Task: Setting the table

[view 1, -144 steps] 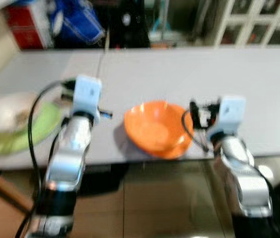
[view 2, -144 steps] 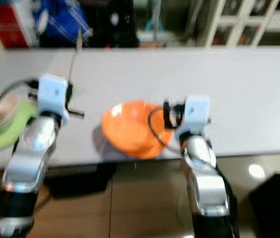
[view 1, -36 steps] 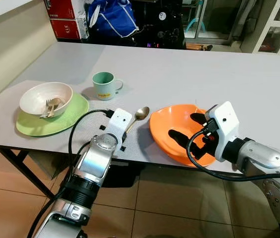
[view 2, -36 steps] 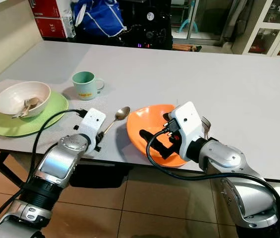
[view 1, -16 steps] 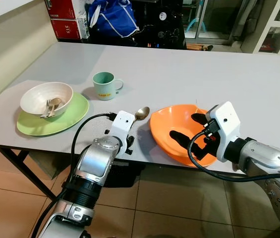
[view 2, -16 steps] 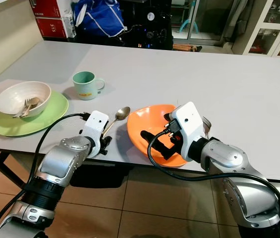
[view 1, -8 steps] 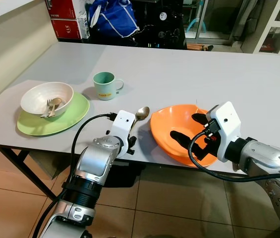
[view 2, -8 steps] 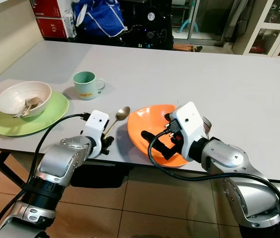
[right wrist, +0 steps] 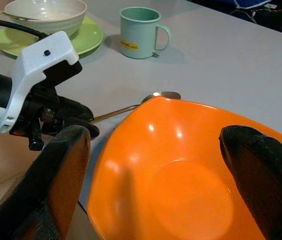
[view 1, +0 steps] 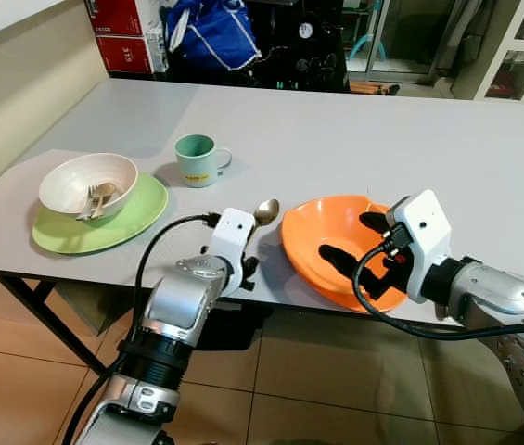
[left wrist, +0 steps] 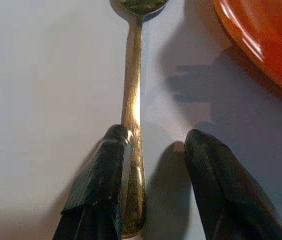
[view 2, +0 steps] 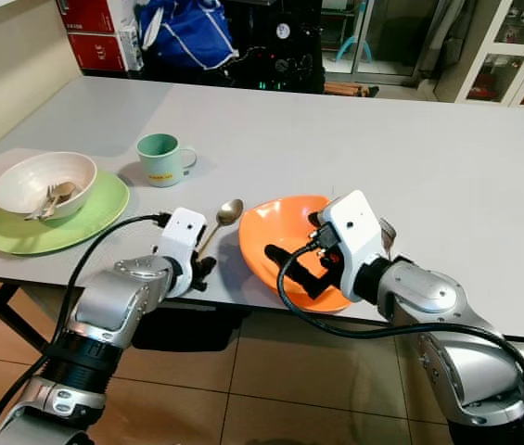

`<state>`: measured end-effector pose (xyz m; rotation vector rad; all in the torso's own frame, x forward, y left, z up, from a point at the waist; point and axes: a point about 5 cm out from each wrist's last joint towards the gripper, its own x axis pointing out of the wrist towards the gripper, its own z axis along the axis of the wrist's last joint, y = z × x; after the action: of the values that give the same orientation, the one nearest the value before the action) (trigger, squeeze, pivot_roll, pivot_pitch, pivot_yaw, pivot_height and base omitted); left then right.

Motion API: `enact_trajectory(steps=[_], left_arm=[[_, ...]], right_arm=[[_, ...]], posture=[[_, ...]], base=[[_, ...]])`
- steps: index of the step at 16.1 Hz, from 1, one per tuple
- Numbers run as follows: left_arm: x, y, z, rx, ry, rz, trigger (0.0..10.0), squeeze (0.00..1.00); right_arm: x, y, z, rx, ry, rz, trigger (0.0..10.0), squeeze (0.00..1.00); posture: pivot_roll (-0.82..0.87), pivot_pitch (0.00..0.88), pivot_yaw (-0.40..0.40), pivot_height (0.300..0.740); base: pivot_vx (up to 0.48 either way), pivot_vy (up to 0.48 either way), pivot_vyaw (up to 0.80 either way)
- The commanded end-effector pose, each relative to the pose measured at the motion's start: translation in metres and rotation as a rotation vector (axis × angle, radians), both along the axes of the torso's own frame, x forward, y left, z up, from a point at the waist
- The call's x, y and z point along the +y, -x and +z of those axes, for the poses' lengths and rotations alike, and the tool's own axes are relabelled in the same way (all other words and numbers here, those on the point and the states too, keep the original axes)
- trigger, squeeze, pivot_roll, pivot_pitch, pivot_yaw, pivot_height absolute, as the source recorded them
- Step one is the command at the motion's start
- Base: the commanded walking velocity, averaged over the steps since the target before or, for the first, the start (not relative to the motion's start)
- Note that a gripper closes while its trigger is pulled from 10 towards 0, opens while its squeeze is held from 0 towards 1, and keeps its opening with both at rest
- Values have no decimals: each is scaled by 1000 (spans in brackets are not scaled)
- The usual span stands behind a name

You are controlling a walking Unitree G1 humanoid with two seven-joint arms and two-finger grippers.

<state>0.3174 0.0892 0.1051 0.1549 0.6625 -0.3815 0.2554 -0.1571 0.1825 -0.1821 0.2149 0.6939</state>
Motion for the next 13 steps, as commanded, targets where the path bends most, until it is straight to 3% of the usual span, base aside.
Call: enact_trajectory(steps=[1,9,11,13], left_arm=[[-2,1,3,5,22,-8,10000,0],[-3,0,5,-6,26,-9,10000,0],[2,-7,27,-168,15,29,10000,0],[16,-19,79,-518,19,122,10000,0]], right_arm=[[-2,-1,5,-20,8,8,10000,0],[-3,-2,7,-29,16,8,10000,0],[-3,-2,12,-49,13,8,10000,0],[-3,-7,23,-99,-49,-45,10000,0]], posture=[[-52,0,31,740],[-53,0,31,740],[-54,0,34,740],[-50,0,32,740]], base=[[0,0,0],[0,0,0],[0,0,0],[0,0,0]])
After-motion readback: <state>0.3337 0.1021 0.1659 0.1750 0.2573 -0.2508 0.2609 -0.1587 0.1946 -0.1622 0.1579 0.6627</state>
